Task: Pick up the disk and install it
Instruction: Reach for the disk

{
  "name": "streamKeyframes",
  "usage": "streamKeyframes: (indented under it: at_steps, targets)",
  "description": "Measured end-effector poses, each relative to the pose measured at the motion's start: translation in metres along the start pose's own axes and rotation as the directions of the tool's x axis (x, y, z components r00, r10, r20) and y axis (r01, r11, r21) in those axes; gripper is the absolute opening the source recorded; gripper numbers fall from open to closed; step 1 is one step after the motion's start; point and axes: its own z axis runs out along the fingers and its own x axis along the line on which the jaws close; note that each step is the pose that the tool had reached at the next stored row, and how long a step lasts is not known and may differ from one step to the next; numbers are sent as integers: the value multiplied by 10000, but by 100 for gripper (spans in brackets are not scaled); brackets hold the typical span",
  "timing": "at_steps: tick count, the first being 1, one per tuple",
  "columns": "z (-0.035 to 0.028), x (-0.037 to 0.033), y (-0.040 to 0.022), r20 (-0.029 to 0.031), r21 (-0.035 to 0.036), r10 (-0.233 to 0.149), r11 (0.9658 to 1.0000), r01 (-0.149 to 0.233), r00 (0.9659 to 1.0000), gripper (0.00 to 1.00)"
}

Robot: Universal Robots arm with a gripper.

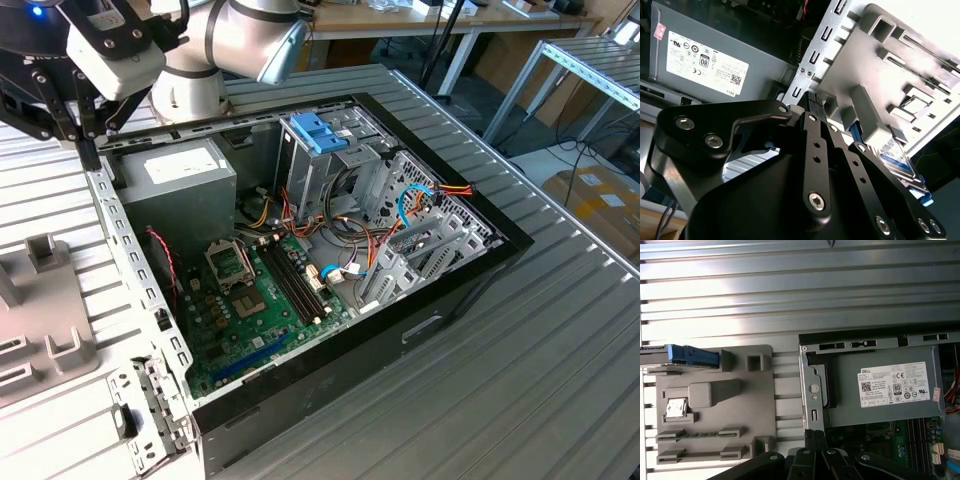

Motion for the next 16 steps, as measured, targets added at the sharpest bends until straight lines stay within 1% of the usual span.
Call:
streamKeyframes:
  at_steps: [6,10,11,12,16]
  targets:
    - [-1,58,-4,0,0,0,10000,0,10000,11]
    - [-2,84,-6,0,0,0,10000,0,10000,11]
    - [-3,116,-9,0,0,0,10000,0,10000,11]
    - [-3,128,-10,0,0,0,10000,0,10000,11]
    - [-3,155,-12,0,1,0,10000,0,10000,11]
